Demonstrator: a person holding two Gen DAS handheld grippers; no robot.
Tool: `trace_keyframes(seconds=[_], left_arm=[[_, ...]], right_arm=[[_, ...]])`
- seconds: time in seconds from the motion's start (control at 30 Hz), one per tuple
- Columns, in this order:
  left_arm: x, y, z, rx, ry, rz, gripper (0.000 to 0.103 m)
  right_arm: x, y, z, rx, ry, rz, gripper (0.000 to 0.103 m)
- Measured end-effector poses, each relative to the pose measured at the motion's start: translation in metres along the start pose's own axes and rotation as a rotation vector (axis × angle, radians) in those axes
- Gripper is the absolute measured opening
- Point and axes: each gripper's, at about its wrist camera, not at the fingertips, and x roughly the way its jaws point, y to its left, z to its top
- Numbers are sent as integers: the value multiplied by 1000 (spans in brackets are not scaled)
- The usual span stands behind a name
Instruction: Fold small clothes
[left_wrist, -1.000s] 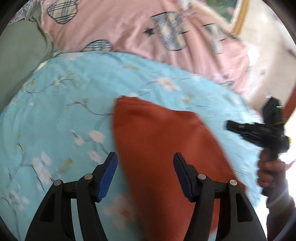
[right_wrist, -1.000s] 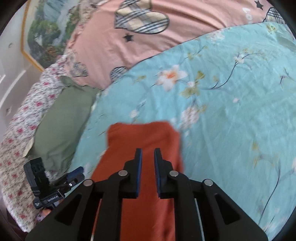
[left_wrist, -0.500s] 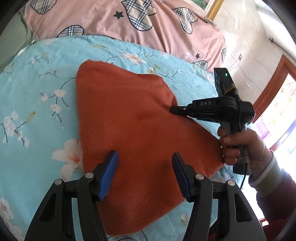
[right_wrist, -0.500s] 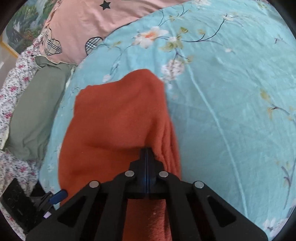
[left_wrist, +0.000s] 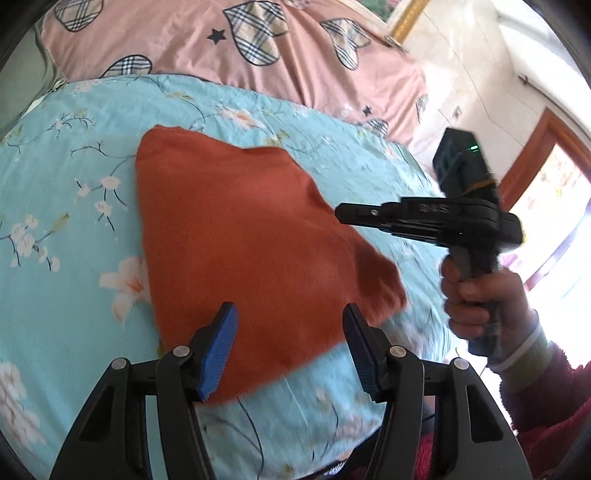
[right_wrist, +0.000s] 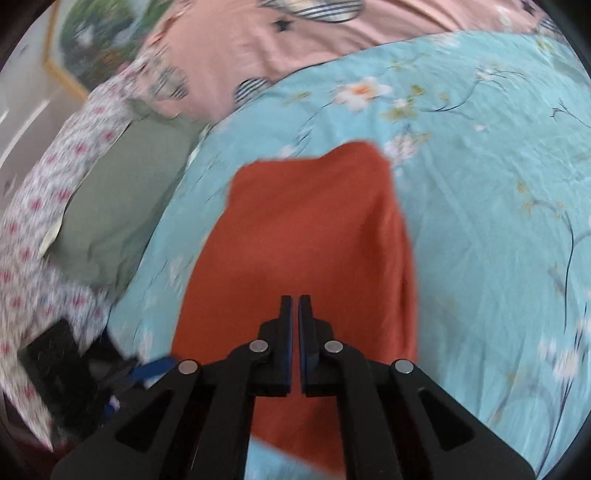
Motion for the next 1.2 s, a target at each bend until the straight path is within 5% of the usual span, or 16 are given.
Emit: trace_keyframes(seconds=[0.13,0.23,0.8,1.0,1.2], left_arm=[[19,6,-19,-14,81,58,54],[23,8,-25,-30,79,72,51],[28,-4,-24,-18,141,169,56],[11,0,-25,-77,161,176,57],[-19,5,-32,-78,130,311,70]], right_arm=[[10,-15,-35,-29,58,-189,0],[6,-40,-45,53,28,-121,0],[-10,-39,-52,67,10,-138,0],[-29,-35,-62,53,0,-186,2],[-56,-26,-77,51,-22,-273,8]])
